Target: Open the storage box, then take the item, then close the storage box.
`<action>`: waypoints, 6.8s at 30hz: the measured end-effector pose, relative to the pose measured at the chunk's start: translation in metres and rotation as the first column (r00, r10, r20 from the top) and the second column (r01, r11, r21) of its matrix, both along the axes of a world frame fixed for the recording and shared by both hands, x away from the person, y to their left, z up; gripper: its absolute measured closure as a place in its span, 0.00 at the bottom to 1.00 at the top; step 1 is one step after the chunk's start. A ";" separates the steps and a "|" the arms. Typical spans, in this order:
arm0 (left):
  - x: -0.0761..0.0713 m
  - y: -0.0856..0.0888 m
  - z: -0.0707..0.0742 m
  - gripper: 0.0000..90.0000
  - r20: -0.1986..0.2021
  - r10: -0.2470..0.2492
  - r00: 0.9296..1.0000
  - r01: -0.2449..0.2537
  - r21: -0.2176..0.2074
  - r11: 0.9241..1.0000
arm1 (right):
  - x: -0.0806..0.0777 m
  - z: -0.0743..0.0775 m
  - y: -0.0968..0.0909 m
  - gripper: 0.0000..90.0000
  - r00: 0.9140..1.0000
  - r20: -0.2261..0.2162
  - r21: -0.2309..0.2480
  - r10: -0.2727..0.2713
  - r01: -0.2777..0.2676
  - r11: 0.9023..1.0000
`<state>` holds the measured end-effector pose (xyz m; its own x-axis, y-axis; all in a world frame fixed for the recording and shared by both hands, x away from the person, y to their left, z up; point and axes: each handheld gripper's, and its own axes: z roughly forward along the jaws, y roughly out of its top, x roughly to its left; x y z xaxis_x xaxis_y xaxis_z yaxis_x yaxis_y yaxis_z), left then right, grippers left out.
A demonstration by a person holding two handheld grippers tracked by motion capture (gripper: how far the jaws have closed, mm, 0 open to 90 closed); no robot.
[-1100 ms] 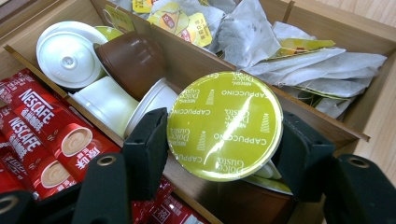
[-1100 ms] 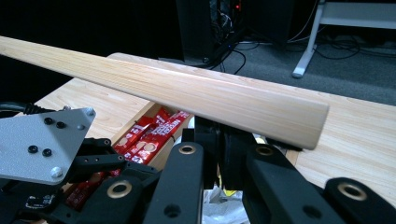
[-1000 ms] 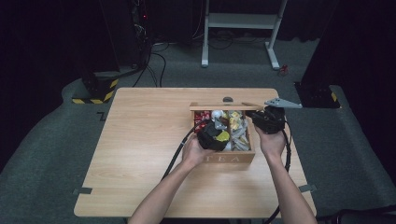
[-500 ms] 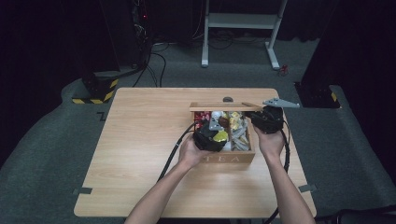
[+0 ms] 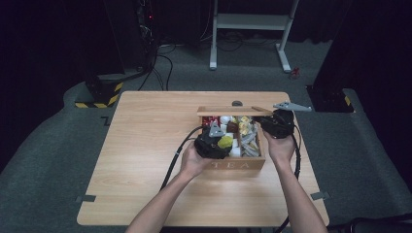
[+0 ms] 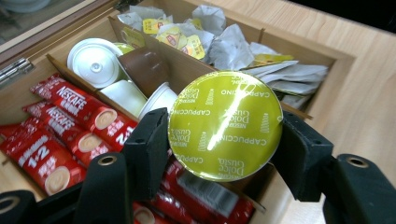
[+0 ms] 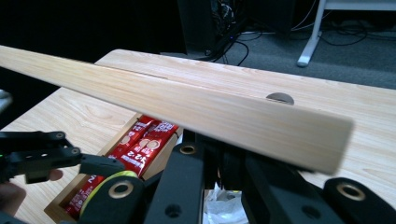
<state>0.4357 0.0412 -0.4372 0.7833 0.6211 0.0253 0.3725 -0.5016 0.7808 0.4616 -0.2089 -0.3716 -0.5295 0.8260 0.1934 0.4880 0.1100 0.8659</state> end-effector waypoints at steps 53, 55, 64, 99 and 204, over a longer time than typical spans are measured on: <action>-0.019 0.130 0.039 0.45 0.038 0.230 0.972 -0.222 -0.156 0.963 | -0.008 -0.004 0.025 0.98 0.997 0.034 -0.028 0.070 -0.069 0.997; -0.019 0.133 0.040 0.45 0.048 0.244 0.968 -0.235 -0.147 0.961 | -0.010 -0.004 0.025 0.98 0.997 0.041 -0.033 0.072 -0.071 0.997; -0.017 0.146 0.037 0.45 0.043 0.292 0.955 -0.284 -0.137 0.949 | -0.013 -0.009 0.023 0.99 0.996 0.049 -0.030 0.075 -0.074 0.997; -0.004 0.164 -0.028 0.45 -0.003 0.433 0.902 -0.433 -0.017 0.901 | -0.024 -0.019 0.018 1.00 0.997 0.008 -0.047 0.072 -0.072 0.996; -0.066 0.254 -0.091 0.32 -0.049 0.654 0.755 -0.654 0.029 0.756 | -0.060 -0.089 0.008 0.96 0.990 -0.112 -0.030 0.091 -0.095 0.995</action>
<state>0.3696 0.2956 -0.5284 0.1862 0.9825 0.0048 0.6525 -0.1274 0.7470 0.4018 -0.2009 -0.4605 -0.5814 0.7815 0.2263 0.5665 0.1891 0.8021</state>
